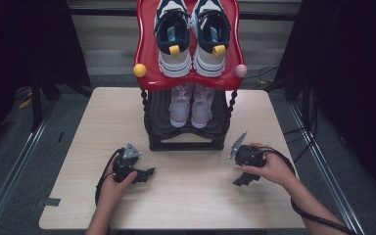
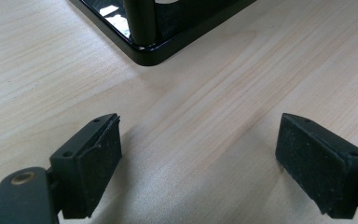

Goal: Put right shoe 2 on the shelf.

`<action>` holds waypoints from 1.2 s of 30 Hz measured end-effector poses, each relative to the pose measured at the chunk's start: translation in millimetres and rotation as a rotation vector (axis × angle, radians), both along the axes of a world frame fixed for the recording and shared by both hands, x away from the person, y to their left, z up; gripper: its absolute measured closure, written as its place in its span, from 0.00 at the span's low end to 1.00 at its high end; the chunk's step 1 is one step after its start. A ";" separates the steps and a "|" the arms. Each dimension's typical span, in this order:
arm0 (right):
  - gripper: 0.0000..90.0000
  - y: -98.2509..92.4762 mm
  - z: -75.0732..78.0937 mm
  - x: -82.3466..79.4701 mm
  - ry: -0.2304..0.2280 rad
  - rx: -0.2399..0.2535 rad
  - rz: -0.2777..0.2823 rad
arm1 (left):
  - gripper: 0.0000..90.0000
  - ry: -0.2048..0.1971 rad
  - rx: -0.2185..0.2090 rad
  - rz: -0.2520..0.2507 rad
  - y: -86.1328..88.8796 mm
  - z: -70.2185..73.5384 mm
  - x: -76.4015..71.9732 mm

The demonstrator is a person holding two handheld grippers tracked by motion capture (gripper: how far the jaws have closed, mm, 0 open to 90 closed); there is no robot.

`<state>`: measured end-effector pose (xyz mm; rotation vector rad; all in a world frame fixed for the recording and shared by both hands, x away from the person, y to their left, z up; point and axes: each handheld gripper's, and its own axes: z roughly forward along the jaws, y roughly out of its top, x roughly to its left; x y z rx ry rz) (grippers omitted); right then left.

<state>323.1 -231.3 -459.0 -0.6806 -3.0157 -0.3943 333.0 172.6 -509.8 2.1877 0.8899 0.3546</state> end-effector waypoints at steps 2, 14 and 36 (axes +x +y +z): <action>0.21 -0.8 -4.1 -1.9 -0.021 0.021 -0.021 | 0.15 0.000 0.000 0.000 0.0 0.0 0.0; 0.16 -19.1 -27.8 -12.2 -0.133 0.173 -0.119 | 0.15 -0.001 0.006 -0.002 0.4 0.2 -0.2; 0.14 -45.2 -52.9 -39.3 -0.351 0.449 -0.289 | 0.16 -0.003 -0.002 0.012 0.5 -0.2 -2.7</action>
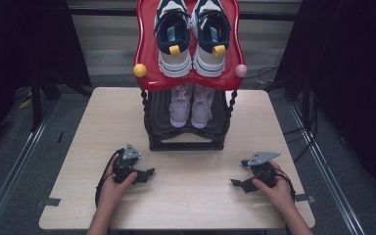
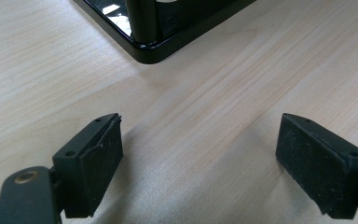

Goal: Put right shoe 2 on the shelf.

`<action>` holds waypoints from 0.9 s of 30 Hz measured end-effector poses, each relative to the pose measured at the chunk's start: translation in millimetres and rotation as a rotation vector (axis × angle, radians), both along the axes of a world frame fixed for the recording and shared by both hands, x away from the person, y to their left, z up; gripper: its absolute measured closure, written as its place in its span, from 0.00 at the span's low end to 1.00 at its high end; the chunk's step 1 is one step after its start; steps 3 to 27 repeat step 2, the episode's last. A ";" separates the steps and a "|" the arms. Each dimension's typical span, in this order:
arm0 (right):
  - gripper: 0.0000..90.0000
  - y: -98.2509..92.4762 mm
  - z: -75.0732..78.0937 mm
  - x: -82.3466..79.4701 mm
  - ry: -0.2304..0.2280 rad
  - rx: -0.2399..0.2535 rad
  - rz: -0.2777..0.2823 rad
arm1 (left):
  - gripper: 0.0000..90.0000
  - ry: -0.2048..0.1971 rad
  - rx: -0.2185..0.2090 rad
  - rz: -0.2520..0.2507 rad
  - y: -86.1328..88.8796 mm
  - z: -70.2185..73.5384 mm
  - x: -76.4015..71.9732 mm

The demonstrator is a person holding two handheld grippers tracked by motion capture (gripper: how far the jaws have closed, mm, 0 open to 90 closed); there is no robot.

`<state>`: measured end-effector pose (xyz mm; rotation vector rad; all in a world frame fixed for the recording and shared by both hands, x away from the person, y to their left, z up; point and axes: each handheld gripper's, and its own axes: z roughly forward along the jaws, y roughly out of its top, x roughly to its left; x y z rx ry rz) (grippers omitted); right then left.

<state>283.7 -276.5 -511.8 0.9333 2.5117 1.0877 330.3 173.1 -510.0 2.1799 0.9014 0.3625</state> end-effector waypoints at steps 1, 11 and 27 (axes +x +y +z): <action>0.14 0.0 0.0 0.1 0.000 0.000 -0.002 | 0.16 0.000 0.000 0.001 0.1 0.0 -0.2; 0.14 -0.2 -0.1 0.2 -0.001 -0.001 -0.003 | 0.16 0.000 0.000 0.001 0.1 0.1 -0.3; 0.14 -0.2 -0.1 0.2 -0.001 -0.001 -0.003 | 0.16 0.000 0.000 0.001 0.1 0.1 -0.3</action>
